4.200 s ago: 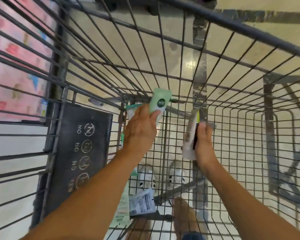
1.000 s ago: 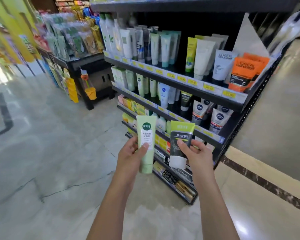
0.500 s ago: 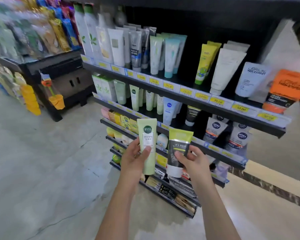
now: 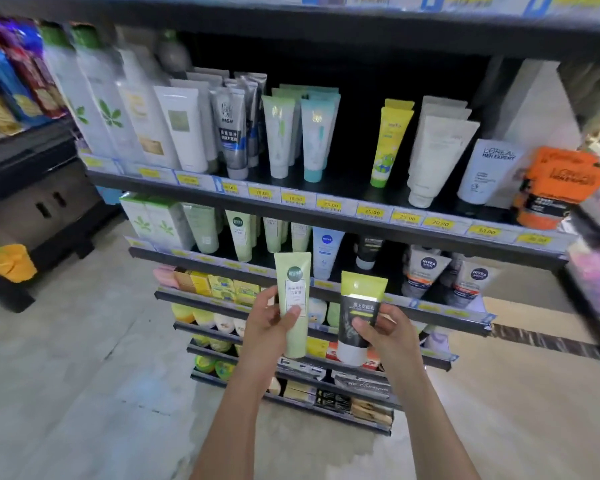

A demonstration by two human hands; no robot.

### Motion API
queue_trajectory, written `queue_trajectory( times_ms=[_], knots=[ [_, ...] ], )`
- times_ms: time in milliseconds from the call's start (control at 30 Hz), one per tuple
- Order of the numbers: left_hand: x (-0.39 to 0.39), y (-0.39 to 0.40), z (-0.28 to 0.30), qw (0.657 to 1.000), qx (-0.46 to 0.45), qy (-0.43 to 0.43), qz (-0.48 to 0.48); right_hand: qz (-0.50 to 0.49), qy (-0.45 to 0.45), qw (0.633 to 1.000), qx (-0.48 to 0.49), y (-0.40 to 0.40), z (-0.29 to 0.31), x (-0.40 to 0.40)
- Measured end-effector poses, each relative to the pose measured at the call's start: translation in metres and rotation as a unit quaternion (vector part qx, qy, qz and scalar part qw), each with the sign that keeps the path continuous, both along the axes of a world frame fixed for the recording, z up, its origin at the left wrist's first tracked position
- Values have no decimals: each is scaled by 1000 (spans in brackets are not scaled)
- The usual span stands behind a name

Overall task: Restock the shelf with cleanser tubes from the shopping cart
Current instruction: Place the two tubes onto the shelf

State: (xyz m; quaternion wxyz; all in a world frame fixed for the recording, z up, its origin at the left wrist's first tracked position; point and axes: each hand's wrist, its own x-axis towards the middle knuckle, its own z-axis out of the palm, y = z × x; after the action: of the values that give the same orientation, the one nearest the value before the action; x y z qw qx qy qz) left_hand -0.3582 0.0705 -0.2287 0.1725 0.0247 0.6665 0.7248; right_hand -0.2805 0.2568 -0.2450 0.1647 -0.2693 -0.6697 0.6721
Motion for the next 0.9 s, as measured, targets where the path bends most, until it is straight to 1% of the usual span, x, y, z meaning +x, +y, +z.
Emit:
queue_trajectory(
  times_ms=[100, 300, 467, 600, 700, 900],
  knots=[
    [-15, 5, -4, 1000, 1, 5, -31, -22, 8, 999, 30, 10, -4, -17],
    [-43, 11, -11, 998, -21, 27, -60, -81, 70, 994, 27, 28, 3, -57],
    [-64, 19, -12, 995, -41, 39, -83, -84, 72, 993, 34, 46, -9, -85],
    [-77, 26, -19, 995, -46, 34, -78, -91, 66, 993, 37, 56, -16, -99],
    [-81, 32, -26, 994, -53, 38, -86, -84, 38, 994, 51, 67, -18, -112],
    [-88, 37, -39, 994, -49, 23, -97, -52, -62, 991, 103, 76, -38, -128]
  ],
)
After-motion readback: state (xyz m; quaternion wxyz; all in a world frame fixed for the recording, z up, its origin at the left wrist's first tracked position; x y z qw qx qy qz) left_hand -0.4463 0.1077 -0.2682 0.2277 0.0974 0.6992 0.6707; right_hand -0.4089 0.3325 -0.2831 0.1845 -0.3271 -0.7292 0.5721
